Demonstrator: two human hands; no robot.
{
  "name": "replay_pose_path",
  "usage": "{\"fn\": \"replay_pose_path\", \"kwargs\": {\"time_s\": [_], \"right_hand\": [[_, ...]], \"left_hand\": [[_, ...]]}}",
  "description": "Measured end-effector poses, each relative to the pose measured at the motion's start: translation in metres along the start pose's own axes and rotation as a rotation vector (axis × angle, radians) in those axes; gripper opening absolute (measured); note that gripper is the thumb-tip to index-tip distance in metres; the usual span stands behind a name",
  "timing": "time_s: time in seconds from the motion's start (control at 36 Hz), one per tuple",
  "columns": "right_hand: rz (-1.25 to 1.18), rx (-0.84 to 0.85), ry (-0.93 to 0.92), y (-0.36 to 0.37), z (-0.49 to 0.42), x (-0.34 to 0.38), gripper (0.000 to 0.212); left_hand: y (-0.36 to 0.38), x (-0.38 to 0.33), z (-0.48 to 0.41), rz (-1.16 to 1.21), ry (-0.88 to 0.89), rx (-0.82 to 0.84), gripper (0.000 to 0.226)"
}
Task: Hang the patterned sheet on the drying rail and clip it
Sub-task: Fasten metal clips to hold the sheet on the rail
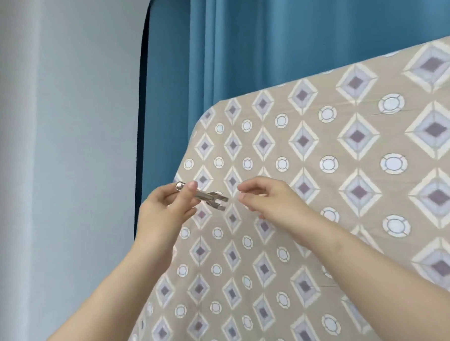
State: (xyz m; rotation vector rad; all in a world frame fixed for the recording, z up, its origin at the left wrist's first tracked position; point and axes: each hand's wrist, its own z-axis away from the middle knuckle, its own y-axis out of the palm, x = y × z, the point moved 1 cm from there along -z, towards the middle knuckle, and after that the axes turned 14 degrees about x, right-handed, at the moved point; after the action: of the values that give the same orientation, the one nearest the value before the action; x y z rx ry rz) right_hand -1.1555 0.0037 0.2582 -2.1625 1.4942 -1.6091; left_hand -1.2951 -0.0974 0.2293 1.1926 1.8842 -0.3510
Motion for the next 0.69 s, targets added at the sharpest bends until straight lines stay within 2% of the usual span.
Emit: {"fn": "replay_pose_path", "kwargs": {"time_s": [0.03,0.11,0.25,0.33,0.39,0.47,0.56,0.61,0.69], "right_hand": [[0.04,0.015,-0.009,0.005,-0.01,0.001,0.009],[0.095,0.086,-0.012,0.025,-0.039,0.003,0.03],[0.194,0.073,-0.008,0.055,-0.089,0.006,0.02],[0.264,0.056,-0.008,0.065,-0.113,0.01,0.007],[0.32,-0.02,0.002,0.064,-0.126,0.012,0.008],[0.308,-0.155,0.016,0.059,-0.135,0.014,0.007],[0.283,-0.22,0.044,0.055,-0.141,0.014,0.008],[0.276,-0.239,0.058,0.052,-0.146,0.013,0.01],[0.239,-0.262,0.052,0.048,-0.151,0.012,0.011]], "left_hand": [[-0.008,0.002,-0.009,0.003,0.009,0.027,0.041],[-0.03,0.01,-0.035,0.043,0.03,0.14,0.05],[-0.059,0.024,-0.08,0.052,0.035,0.318,0.068],[-0.068,0.026,-0.107,0.069,0.014,0.44,0.04],[-0.074,0.029,-0.129,0.091,-0.013,0.414,0.037],[-0.083,0.046,-0.161,0.044,-0.021,0.282,0.026],[-0.084,0.064,-0.184,-0.039,-0.154,0.251,0.035],[-0.079,0.072,-0.201,-0.088,-0.309,0.38,0.036],[-0.075,0.071,-0.214,-0.122,-0.425,0.648,0.019]]}}
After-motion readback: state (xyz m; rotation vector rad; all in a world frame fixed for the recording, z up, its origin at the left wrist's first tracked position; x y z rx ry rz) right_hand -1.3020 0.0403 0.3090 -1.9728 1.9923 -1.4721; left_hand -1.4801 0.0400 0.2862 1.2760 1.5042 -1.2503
